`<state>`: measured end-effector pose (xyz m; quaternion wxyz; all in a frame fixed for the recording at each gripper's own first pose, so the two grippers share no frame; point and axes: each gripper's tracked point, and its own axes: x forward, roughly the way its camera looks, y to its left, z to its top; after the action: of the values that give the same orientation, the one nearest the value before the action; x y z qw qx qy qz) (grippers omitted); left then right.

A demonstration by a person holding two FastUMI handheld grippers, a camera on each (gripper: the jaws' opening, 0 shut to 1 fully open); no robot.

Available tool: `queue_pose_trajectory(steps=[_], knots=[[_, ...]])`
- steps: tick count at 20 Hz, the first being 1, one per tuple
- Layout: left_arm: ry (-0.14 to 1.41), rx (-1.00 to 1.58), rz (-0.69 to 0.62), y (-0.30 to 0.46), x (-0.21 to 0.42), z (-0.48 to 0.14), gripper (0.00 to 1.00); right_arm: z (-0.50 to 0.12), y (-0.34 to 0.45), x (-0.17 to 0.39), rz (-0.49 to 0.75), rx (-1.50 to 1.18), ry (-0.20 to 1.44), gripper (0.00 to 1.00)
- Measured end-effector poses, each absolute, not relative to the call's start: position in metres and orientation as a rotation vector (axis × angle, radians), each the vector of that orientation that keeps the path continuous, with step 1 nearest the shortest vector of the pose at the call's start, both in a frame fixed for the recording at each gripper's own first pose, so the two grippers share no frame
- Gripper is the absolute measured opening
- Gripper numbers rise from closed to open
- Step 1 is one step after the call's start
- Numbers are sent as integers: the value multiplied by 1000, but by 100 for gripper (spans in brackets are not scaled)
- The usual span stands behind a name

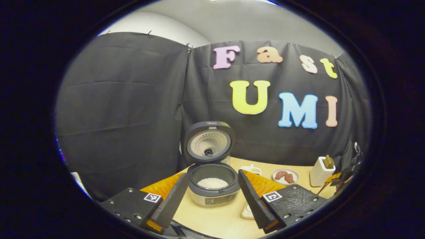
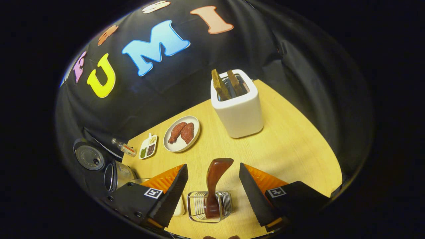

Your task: Close the left gripper, press the button to open the rice cooker; take a wooden spoon from the chopstick holder with the right hand, scoop a spoonful of rice and pour it into the rice cooker, then put the wooden spoon back into the chopstick holder.

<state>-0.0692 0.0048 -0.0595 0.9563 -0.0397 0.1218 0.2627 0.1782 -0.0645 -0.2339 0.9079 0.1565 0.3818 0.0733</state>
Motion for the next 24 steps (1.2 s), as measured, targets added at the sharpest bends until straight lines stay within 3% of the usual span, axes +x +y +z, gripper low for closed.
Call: queue_pose_trajectory(steps=[2,3,4,8,10,13,16,24], knots=[[275,-94,550,5,-78,-70,95,-246,-65,185,156,350,825,98],[282,-93,559,4,-81,-70,94,-249,-63,188,163,366,835,93],[287,-88,565,5,-82,-70,94,-254,-60,189,173,378,849,98],[303,-72,564,-2,-82,-69,94,-273,-43,200,204,410,905,96],[316,-67,558,-7,-79,-69,94,-274,-38,205,202,441,905,73],[337,-64,531,-15,-72,-78,94,-272,-41,205,178,486,920,31],[342,-72,501,-24,-62,-83,94,-265,-36,199,180,519,878,24],[353,-89,301,-22,-2,-98,95,-212,-41,167,147,521,770,24]])
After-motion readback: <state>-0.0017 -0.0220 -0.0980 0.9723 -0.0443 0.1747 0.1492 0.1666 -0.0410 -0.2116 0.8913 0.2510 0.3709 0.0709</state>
